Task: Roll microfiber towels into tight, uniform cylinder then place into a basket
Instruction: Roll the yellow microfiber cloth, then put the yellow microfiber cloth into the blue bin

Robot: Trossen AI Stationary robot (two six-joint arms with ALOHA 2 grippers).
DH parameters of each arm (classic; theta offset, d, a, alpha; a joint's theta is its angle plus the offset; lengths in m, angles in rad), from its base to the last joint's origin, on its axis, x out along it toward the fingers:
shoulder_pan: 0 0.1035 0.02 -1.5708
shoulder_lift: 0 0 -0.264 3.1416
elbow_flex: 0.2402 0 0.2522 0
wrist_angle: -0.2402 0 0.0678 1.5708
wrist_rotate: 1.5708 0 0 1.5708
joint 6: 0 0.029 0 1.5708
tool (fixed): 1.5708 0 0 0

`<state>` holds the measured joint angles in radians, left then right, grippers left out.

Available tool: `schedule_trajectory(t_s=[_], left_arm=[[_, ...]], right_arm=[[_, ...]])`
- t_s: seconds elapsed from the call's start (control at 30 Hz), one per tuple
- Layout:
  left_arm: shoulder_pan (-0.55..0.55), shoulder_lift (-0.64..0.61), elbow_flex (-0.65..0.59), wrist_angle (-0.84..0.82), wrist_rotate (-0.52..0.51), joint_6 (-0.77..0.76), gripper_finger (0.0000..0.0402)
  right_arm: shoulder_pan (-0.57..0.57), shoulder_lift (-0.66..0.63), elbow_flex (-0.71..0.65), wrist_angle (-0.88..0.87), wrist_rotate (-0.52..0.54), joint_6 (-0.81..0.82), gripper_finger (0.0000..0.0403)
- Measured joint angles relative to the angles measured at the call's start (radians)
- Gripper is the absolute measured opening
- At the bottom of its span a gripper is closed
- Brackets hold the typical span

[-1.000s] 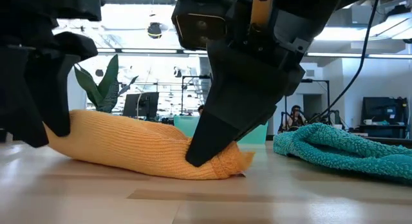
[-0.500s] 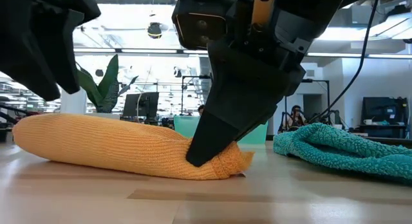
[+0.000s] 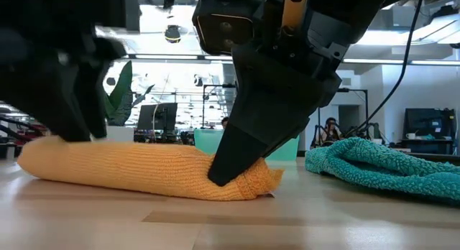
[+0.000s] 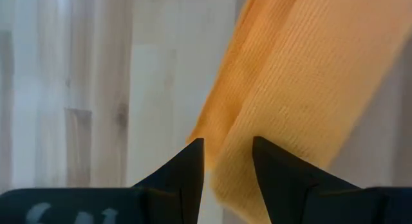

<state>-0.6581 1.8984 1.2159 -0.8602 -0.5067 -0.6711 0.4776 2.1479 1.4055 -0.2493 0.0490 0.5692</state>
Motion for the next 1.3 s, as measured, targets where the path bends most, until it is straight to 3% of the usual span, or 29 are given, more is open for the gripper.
schedule_trajectory(t_s=[0.33,0.57,0.73,1.07,1.2,1.3], left_arm=[[0.051,-0.005,-0.106,0.168,-0.003,-0.016,0.0125],[0.037,-0.003,-0.106,0.163,-0.008,-0.100,0.0125],[0.026,-0.002,-0.107,0.161,-0.006,-0.182,0.0125],[0.026,-0.002,-0.107,0.150,0.018,-0.332,0.0125],[0.026,-0.002,-0.108,0.158,0.019,-0.336,0.0125],[0.028,-0.002,-0.108,0.159,0.021,-0.337,0.0125]], right_arm=[[0.000,0.000,0.000,0.001,0.000,0.029,0.0030],[-0.008,-0.001,0.000,-0.008,-0.005,0.049,0.0112],[-0.045,-0.039,-0.002,-0.105,-0.069,0.071,0.0162],[-0.067,-0.224,-0.006,-0.384,0.120,-0.027,0.0158],[-0.047,-0.264,-0.006,-0.350,0.235,-0.072,0.0148],[-0.033,-0.260,-0.005,-0.285,0.254,-0.119,0.0144]])
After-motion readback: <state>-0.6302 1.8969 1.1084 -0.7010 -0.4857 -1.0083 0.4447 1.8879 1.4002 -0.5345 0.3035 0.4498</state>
